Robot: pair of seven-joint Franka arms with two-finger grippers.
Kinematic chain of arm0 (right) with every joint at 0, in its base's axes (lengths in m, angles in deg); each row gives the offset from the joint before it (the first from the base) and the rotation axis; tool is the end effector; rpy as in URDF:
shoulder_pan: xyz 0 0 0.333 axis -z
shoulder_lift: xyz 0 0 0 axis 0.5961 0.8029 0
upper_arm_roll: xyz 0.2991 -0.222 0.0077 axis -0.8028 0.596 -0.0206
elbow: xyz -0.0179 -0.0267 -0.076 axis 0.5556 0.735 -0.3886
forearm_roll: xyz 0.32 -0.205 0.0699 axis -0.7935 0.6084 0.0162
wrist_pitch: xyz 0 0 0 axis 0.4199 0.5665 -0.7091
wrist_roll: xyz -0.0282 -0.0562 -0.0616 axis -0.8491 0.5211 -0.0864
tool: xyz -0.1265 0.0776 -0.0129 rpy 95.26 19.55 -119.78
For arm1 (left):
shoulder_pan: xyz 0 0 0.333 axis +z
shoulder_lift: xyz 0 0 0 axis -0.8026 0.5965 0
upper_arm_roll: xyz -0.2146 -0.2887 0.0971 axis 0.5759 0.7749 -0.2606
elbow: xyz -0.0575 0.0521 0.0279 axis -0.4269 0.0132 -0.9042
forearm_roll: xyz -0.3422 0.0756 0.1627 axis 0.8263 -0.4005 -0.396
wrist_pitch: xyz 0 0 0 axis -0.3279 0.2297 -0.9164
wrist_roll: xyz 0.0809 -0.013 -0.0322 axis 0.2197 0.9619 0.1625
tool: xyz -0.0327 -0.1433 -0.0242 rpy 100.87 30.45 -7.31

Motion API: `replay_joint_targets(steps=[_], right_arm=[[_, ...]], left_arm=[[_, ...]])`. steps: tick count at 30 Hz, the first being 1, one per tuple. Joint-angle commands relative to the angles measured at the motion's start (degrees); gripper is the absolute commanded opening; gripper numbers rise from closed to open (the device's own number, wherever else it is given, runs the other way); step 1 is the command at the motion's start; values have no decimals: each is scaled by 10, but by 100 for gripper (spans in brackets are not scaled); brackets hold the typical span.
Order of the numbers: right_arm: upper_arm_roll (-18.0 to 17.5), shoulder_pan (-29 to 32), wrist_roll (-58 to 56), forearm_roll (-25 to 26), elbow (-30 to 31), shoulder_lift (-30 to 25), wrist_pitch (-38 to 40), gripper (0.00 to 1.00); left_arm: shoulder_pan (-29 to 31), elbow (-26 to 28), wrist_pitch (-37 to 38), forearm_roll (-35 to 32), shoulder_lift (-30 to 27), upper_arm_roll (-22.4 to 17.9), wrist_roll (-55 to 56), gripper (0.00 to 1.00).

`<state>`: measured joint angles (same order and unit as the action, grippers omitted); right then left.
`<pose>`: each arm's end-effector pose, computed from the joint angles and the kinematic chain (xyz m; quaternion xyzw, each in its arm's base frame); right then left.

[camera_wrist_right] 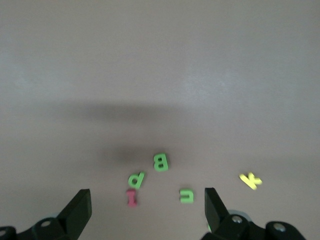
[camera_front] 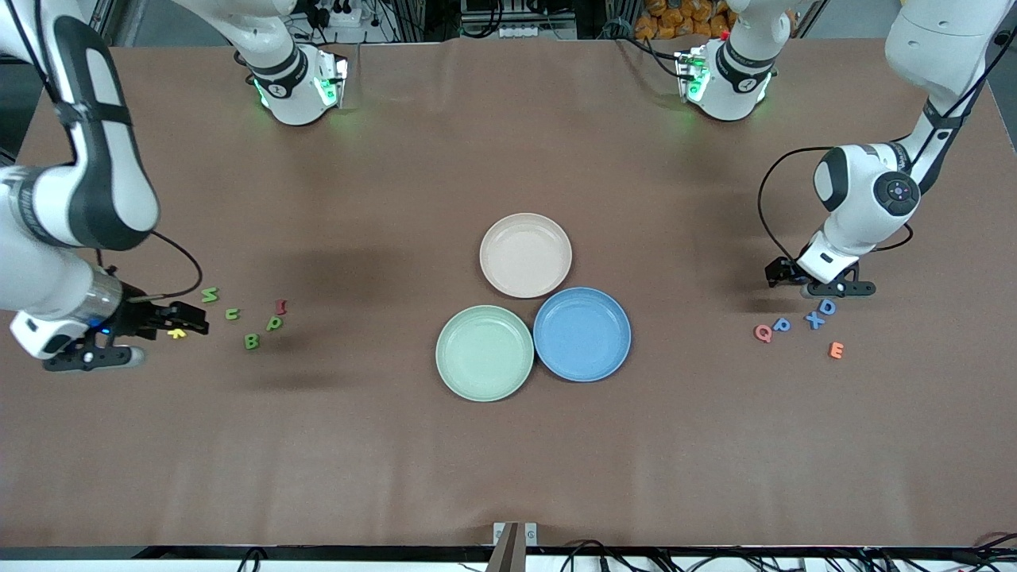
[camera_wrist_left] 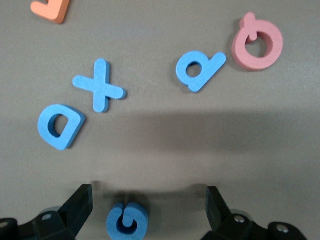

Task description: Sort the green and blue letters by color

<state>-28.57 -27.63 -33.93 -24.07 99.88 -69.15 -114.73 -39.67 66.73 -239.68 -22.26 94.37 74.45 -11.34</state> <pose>0.6573 -0.0406 0.3811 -0.9988 -0.0381 -0.0147 0.0283 0.5000 0.0680 0.1874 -0.9990 0.0114 -0.0408 0.0116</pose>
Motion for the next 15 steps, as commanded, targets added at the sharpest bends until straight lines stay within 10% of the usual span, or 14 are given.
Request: replay_joint_targets(steps=[1,15], right_arm=[[-4,-3,-17,6,51,6,-56,96],[-3,12,-156,8,64,44,-90,94]], left_arm=[[6,26,-10,-14,-25,-1,-3,100],[11,33,-10,-14,-24,-14,-4,100]])
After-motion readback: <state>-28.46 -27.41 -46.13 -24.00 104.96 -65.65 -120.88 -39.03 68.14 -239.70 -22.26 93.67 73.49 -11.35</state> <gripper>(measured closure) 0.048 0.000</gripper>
